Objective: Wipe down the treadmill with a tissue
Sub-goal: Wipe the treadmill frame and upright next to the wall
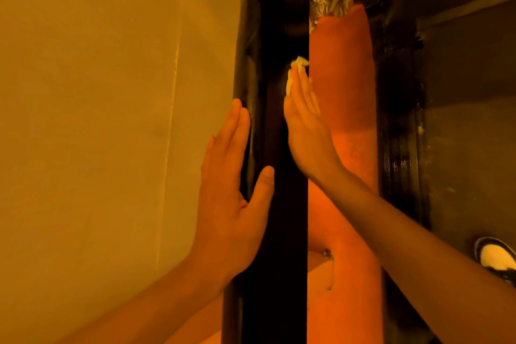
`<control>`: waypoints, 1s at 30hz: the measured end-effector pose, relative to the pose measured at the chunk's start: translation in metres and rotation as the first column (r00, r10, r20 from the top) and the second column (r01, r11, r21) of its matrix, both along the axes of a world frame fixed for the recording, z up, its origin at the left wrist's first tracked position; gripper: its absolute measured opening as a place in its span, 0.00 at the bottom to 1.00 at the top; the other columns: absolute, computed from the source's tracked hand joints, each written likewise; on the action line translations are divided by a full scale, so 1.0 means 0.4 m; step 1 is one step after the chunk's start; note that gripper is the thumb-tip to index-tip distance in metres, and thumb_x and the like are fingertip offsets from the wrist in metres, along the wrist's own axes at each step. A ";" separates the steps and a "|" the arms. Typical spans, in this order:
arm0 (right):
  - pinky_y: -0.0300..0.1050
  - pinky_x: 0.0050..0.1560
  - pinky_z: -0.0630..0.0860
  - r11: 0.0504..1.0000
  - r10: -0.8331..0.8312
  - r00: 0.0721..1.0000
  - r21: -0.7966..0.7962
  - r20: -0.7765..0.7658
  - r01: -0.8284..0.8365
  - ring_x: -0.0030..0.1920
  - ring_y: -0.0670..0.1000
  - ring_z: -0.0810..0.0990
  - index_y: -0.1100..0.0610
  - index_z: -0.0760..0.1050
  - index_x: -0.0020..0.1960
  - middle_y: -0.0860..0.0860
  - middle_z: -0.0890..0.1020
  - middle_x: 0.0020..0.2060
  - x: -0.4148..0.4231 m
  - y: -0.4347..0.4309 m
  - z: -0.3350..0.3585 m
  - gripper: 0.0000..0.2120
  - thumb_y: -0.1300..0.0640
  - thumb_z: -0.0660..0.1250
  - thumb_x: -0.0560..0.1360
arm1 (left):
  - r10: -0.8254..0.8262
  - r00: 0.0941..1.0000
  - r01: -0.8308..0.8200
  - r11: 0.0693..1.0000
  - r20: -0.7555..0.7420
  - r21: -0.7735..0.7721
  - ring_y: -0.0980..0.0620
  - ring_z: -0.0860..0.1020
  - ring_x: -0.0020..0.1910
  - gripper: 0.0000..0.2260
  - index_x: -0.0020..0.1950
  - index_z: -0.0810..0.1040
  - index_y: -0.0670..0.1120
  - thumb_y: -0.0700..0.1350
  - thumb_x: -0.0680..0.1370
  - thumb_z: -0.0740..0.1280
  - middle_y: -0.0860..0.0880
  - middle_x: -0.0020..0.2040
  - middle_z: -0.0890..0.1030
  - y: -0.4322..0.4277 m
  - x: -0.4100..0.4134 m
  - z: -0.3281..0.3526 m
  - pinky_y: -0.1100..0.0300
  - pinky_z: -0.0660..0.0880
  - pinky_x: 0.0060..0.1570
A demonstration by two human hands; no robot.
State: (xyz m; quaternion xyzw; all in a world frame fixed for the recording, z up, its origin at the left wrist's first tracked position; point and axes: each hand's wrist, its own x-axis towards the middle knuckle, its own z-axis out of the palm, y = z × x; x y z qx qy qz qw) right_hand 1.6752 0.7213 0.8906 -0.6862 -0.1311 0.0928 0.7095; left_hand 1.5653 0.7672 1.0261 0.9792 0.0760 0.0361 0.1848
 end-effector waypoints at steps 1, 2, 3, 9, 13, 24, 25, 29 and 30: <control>0.51 0.82 0.42 1.000 -0.007 0.999 -0.003 -0.043 0.007 0.82 0.50 0.42 0.59 0.44 0.82 0.58 0.48 0.83 0.049 0.013 0.000 0.25 0.56 0.43 0.87 | 0.000 1.000 0.000 1.000 0.002 0.000 0.54 0.56 0.83 0.28 0.83 0.59 0.44 0.48 0.84 0.60 0.49 0.84 0.58 -0.001 0.000 0.000 0.33 0.58 0.77; 0.51 0.83 0.41 1.000 -0.012 0.998 0.003 -0.067 0.013 0.83 0.51 0.43 0.60 0.44 0.83 0.58 0.48 0.84 0.068 0.022 -0.001 0.26 0.56 0.43 0.86 | 0.003 1.000 -0.003 1.000 0.005 -0.002 0.54 0.56 0.83 0.28 0.83 0.59 0.45 0.48 0.84 0.60 0.49 0.84 0.58 -0.002 -0.001 -0.001 0.33 0.58 0.77; 0.51 0.83 0.41 0.999 -0.032 0.997 0.015 -0.068 0.033 0.83 0.53 0.43 0.61 0.45 0.83 0.58 0.48 0.84 0.055 0.028 -0.001 0.26 0.56 0.43 0.87 | 0.008 1.000 -0.008 1.000 0.007 -0.007 0.54 0.56 0.83 0.28 0.83 0.58 0.45 0.48 0.84 0.59 0.50 0.84 0.58 -0.002 -0.002 0.000 0.33 0.57 0.77; 0.62 0.82 0.43 0.981 0.044 0.977 0.194 -0.208 -0.003 0.83 0.44 0.41 0.30 0.40 0.81 0.34 0.42 0.82 -0.368 -0.058 0.054 0.24 0.39 0.41 0.86 | 0.034 0.999 -0.034 0.999 0.017 -0.011 0.54 0.57 0.82 0.26 0.82 0.60 0.44 0.48 0.84 0.58 0.53 0.84 0.58 -0.004 -0.001 0.002 0.40 0.58 0.80; 0.62 0.82 0.43 0.992 0.036 0.980 0.129 -0.196 -0.010 0.83 0.43 0.40 0.35 0.40 0.82 0.37 0.41 0.82 -0.288 -0.046 0.044 0.25 0.40 0.39 0.86 | 0.038 0.999 -0.038 0.999 0.030 -0.012 0.53 0.59 0.82 0.25 0.82 0.62 0.44 0.47 0.84 0.58 0.50 0.83 0.60 -0.004 -0.001 0.002 0.53 0.58 0.79; 0.57 0.83 0.43 0.988 0.077 0.974 0.148 -0.213 -0.046 0.83 0.44 0.42 0.31 0.39 0.81 0.35 0.42 0.82 -0.412 -0.070 0.050 0.26 0.44 0.44 0.86 | 0.034 0.999 -0.034 0.999 0.013 -0.007 0.53 0.58 0.82 0.25 0.82 0.61 0.42 0.46 0.84 0.58 0.49 0.84 0.60 -0.005 0.002 0.003 0.57 0.57 0.79; 0.55 0.82 0.42 0.990 0.098 0.970 0.125 -0.222 -0.072 0.83 0.43 0.42 0.29 0.38 0.80 0.33 0.42 0.82 -0.451 -0.081 0.056 0.27 0.43 0.44 0.85 | 0.040 0.999 -0.040 0.999 0.009 -0.011 0.53 0.58 0.82 0.25 0.82 0.61 0.43 0.46 0.84 0.58 0.50 0.84 0.59 -0.006 0.002 0.003 0.58 0.56 0.79; 0.54 0.83 0.39 0.988 0.080 0.983 0.140 -0.166 -0.057 0.83 0.44 0.40 0.35 0.38 0.82 0.37 0.40 0.83 -0.299 -0.061 0.044 0.26 0.41 0.40 0.86 | 0.023 1.000 -0.024 1.000 0.009 0.007 0.54 0.57 0.82 0.26 0.82 0.60 0.43 0.46 0.84 0.57 0.50 0.84 0.59 -0.005 -0.001 0.002 0.56 0.57 0.79; 0.57 0.83 0.39 0.991 0.066 0.989 0.121 -0.130 -0.050 0.83 0.45 0.39 0.40 0.39 0.83 0.40 0.40 0.83 -0.216 -0.046 0.033 0.25 0.44 0.40 0.87 | 0.021 1.000 -0.021 1.000 0.014 0.008 0.54 0.58 0.82 0.26 0.82 0.60 0.43 0.46 0.84 0.58 0.49 0.84 0.59 -0.003 -0.001 0.001 0.56 0.57 0.79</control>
